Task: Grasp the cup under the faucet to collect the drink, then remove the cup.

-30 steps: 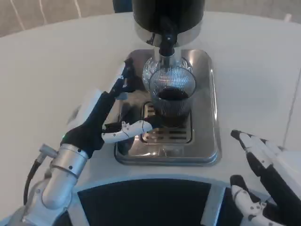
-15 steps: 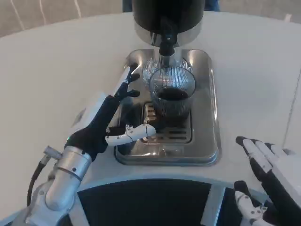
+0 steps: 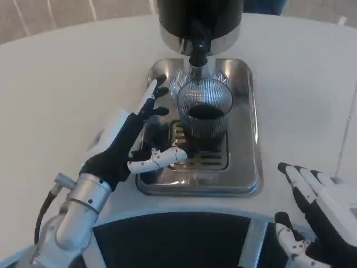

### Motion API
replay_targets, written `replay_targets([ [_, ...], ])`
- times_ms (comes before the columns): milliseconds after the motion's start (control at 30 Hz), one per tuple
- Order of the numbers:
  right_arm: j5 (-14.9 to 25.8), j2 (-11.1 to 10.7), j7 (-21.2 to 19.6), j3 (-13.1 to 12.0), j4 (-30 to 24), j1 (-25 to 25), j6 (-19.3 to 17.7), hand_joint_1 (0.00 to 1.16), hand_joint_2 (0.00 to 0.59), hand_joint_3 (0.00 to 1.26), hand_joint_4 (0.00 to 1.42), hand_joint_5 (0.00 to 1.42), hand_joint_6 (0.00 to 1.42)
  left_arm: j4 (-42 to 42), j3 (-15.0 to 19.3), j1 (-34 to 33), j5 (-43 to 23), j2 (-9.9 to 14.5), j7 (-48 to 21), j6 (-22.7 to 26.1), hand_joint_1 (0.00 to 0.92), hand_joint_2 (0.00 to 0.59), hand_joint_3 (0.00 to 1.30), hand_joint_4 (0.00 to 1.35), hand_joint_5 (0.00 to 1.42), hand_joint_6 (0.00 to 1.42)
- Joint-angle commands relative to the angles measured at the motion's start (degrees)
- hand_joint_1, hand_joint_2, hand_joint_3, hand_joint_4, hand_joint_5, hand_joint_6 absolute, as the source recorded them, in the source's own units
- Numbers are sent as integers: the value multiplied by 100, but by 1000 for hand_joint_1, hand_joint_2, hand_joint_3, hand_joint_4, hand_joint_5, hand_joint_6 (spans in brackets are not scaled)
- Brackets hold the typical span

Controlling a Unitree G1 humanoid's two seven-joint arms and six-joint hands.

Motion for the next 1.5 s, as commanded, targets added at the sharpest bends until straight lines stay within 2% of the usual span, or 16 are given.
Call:
replay_targets([
  [33, 3, -72, -116, 82, -1, 12, 111, 79, 586, 0, 0, 0, 0, 48, -52, -150, 26, -56, 30, -36, 389, 58, 0, 0, 251, 304],
  [800, -24, -169, -17, 324, -116, -29, 584, 62, 586, 0, 0, 0, 0, 701, -256, -689, 266, -222, 289, -6, 388, 63, 0, 0, 281, 327],
  [1500, -136, -164, 118, 400, -198, -91, 854, 69, 586, 4, 0, 0, 0, 1103, -497, -1047, 342, -365, 410, 6, 388, 65, 0, 0, 338, 377],
])
